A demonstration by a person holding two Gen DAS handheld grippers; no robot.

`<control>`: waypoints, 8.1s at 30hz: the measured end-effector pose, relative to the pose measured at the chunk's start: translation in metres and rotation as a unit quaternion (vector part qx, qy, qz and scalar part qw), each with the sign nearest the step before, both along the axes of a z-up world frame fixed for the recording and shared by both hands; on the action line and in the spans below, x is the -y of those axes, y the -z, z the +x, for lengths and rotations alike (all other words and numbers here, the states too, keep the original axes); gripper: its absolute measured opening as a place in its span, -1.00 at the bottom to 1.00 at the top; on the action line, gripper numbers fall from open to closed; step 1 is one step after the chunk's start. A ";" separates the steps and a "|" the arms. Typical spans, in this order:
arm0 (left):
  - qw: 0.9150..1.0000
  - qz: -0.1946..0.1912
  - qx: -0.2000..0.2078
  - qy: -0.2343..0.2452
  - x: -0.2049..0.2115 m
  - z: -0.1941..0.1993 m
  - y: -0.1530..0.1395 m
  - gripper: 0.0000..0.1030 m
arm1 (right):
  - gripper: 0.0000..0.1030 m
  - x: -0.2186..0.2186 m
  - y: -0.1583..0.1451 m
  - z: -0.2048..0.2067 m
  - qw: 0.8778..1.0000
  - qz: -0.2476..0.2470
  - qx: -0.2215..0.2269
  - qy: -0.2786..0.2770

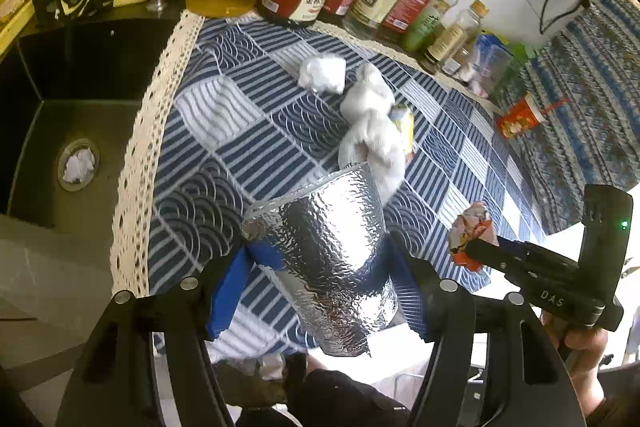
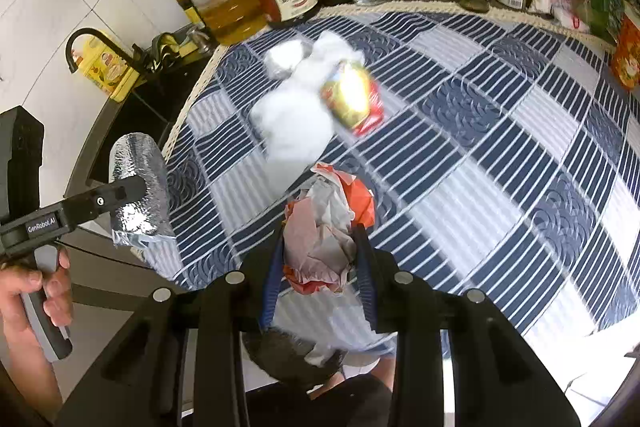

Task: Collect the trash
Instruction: 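Lift both held items off the counter and carry them down over the bin, then open both grippers to drop the foil cup and wrapper into the bin, then raise both grippers back toward the white towel and yellow snack bag, then grasp the white towel with left gripper while right grasps yellow snack bag, then carry the towel and snack bag down over the black bin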

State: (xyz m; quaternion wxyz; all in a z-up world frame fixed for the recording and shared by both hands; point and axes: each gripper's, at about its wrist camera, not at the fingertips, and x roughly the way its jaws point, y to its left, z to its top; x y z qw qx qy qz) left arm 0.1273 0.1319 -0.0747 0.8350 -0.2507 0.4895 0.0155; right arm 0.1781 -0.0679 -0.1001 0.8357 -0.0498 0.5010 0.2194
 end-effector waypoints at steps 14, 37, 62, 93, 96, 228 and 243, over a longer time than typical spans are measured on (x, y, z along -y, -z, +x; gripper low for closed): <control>1.000 -0.010 0.010 0.026 0.009 -0.061 0.005 0.25 | -0.32 -0.036 0.020 -0.080 1.000 0.018 -0.008 -0.008; 0.998 -0.038 -0.046 0.018 0.016 -0.141 0.068 0.25 | -0.31 -0.052 0.089 -0.144 0.997 0.001 -0.073 -0.023; 0.986 -0.084 -0.147 0.003 0.021 -0.168 0.158 0.25 | -0.27 -0.047 0.152 -0.142 0.987 -0.004 -0.158 -0.004; 0.983 -0.072 -0.170 0.012 0.019 -0.155 0.159 0.56 | 0.21 -0.024 0.139 -0.125 0.988 0.020 -0.150 0.040; 0.984 -0.069 -0.161 0.016 0.019 -0.155 0.149 0.56 | 0.21 -0.022 0.134 -0.127 0.988 0.023 -0.145 0.044; 0.994 0.015 -0.041 -0.100 0.043 0.027 0.016 -0.37 | 0.00 -0.019 0.023 0.142 0.989 -0.025 -0.021 -0.145; 1.000 0.005 -0.004 -0.022 0.031 -0.001 0.005 -0.37 | 0.00 -0.011 0.006 0.067 0.997 -0.021 0.002 -0.072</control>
